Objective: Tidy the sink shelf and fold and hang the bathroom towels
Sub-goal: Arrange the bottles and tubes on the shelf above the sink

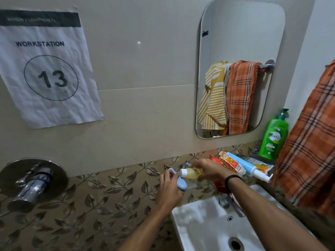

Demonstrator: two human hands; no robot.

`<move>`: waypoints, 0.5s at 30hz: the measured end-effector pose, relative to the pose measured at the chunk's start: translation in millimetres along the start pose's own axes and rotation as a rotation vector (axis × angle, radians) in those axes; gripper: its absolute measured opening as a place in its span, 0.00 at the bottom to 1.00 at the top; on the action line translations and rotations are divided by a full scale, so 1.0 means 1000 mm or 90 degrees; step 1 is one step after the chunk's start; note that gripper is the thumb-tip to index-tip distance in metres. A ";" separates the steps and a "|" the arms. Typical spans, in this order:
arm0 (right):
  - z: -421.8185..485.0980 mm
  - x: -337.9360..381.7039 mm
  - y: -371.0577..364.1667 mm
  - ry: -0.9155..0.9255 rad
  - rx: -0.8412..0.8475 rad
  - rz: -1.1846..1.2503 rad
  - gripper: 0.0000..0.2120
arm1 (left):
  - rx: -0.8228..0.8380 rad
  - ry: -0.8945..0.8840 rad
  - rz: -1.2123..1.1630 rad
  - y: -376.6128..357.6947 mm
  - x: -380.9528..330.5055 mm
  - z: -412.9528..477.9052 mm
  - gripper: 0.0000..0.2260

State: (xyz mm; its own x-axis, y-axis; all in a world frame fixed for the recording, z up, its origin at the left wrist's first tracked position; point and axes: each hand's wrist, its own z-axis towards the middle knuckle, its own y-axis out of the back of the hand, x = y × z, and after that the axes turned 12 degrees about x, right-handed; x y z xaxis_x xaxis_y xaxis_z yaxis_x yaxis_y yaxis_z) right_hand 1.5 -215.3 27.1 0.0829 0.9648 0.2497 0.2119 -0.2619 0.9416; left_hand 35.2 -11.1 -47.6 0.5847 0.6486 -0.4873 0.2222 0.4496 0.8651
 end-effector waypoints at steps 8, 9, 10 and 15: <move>-0.006 -0.017 0.036 0.016 -0.020 -0.107 0.26 | 0.037 -0.023 -0.055 0.000 0.002 0.010 0.28; -0.005 -0.018 0.039 0.025 -0.019 -0.121 0.25 | 0.032 -0.023 -0.063 0.000 0.001 0.011 0.27; -0.005 -0.019 0.042 0.037 -0.018 -0.133 0.24 | 0.024 -0.021 -0.071 0.002 -0.002 0.013 0.26; 0.003 -0.017 0.051 0.074 0.020 -0.190 0.25 | -0.020 0.005 -0.087 0.011 -0.016 0.023 0.21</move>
State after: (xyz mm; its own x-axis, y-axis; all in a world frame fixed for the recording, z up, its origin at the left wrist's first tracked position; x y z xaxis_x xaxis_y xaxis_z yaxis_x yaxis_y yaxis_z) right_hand 13.7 -245.1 69.9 -0.0985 0.9951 -0.0101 0.2403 0.0337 0.9701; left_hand 46.0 -30.4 -28.2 0.5449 0.5848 -0.6010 0.2750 0.5524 0.7869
